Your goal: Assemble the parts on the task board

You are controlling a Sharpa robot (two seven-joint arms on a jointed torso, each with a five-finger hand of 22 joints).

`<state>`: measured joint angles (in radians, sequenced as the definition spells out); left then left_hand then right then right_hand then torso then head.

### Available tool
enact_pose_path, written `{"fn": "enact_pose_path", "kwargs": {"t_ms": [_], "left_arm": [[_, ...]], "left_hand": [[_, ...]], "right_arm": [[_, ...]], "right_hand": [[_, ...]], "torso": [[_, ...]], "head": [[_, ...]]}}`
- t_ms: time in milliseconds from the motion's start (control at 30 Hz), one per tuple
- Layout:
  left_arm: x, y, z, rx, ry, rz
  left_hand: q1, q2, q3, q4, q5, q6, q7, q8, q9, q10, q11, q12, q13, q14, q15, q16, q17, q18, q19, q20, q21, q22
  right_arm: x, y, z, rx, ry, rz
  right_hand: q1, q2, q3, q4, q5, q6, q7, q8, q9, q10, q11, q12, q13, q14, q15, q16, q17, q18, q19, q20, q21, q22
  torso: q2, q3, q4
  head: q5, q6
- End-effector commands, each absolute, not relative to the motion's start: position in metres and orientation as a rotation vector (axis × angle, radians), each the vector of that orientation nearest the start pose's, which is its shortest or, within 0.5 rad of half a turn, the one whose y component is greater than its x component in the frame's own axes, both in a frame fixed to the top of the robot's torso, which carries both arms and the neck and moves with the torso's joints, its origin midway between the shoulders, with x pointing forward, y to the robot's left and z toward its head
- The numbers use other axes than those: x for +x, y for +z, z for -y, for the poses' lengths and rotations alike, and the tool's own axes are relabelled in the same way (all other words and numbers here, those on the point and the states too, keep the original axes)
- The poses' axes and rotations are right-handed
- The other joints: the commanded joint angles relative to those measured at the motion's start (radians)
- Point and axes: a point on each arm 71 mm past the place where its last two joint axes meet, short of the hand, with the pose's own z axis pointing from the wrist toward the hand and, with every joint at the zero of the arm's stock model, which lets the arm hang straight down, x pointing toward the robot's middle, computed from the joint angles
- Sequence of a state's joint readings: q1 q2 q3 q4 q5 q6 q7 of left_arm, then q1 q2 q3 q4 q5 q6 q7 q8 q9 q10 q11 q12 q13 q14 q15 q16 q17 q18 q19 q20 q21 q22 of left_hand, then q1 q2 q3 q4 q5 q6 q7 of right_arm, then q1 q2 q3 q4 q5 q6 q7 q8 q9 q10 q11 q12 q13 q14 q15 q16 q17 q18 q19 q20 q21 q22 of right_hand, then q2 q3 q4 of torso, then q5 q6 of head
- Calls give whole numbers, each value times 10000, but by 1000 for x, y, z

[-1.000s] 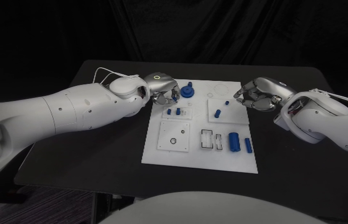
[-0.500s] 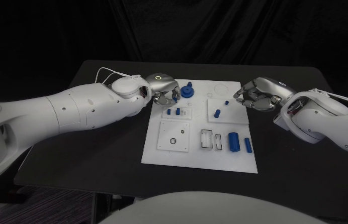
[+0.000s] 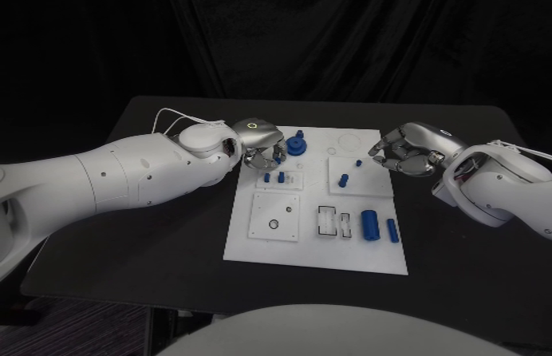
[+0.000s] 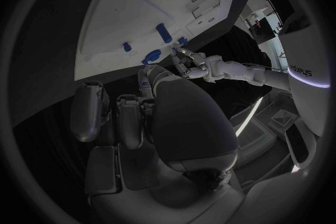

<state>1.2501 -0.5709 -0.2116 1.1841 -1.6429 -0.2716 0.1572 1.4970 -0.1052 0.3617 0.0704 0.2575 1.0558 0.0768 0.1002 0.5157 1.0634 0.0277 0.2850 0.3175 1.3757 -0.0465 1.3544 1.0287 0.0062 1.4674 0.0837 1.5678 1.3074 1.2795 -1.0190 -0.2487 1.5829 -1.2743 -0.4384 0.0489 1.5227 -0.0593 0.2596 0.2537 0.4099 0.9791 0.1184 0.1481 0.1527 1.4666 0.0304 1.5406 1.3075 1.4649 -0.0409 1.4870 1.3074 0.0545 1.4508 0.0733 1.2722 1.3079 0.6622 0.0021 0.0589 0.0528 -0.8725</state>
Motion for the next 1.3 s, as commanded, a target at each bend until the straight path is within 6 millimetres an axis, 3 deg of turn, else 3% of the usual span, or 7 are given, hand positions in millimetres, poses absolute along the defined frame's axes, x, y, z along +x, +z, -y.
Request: {"fn": "enact_pose_path", "kwargs": {"t_ms": [33,767,967,1300], "left_arm": [[515,-236,-141,6628,-6522,-16747],[517,-245,-139,6610,-6323,-17224],[516,-246,-139,6584,-6309,-17234],[517,-247,-143,6511,-6227,-17241]], "left_hand": [[-6,34,-20,-21,-22,2,51,22,17,68,-1,-18,12,-53,16,-40,-13,-62,1034,-12,30,2634],[-9,-1,-23,-47,-41,-174,72,-123,-37,-64,82,-209,-61,-143,85,-137,-172,-62,1034,28,30,2634],[-80,-116,6,-20,-126,-874,-121,-401,-217,-472,215,-549,-182,-267,185,-243,-354,-62,1034,78,30,2634],[-153,-231,61,40,-344,-1618,-360,-394,-460,-957,331,-825,-240,-402,283,-334,-530,-62,1034,161,30,2634]], "right_arm": [[453,-209,271,-348,6702,-16990],[453,-210,270,-355,6703,-17053],[453,-210,270,-331,6716,-17075],[453,-210,271,-296,6712,-17101]], "right_hand": [[12,-31,56,12,33,41,-5,-37,-7,601,41,-36,2150,802,48,-52,1712,158,-63,-18,-65,1564],[8,-23,69,9,32,63,-10,-27,-3,534,37,-89,2076,791,46,-86,1678,161,-68,-19,-82,1560],[7,-22,71,7,32,80,-15,-19,1,532,35,-90,2074,792,45,-83,1682,162,-70,-19,-88,1559],[6,-18,82,-4,30,127,-28,5,11,473,24,-138,2007,786,38,-100,1664,165,-74,-23,-103,1557]], "torso": [[-3,4,-1],[7,-1,-5],[0,-2,3],[1,-1,7]], "head": [[4,-1],[16,-1],[18,-1],[4,-1]]}}
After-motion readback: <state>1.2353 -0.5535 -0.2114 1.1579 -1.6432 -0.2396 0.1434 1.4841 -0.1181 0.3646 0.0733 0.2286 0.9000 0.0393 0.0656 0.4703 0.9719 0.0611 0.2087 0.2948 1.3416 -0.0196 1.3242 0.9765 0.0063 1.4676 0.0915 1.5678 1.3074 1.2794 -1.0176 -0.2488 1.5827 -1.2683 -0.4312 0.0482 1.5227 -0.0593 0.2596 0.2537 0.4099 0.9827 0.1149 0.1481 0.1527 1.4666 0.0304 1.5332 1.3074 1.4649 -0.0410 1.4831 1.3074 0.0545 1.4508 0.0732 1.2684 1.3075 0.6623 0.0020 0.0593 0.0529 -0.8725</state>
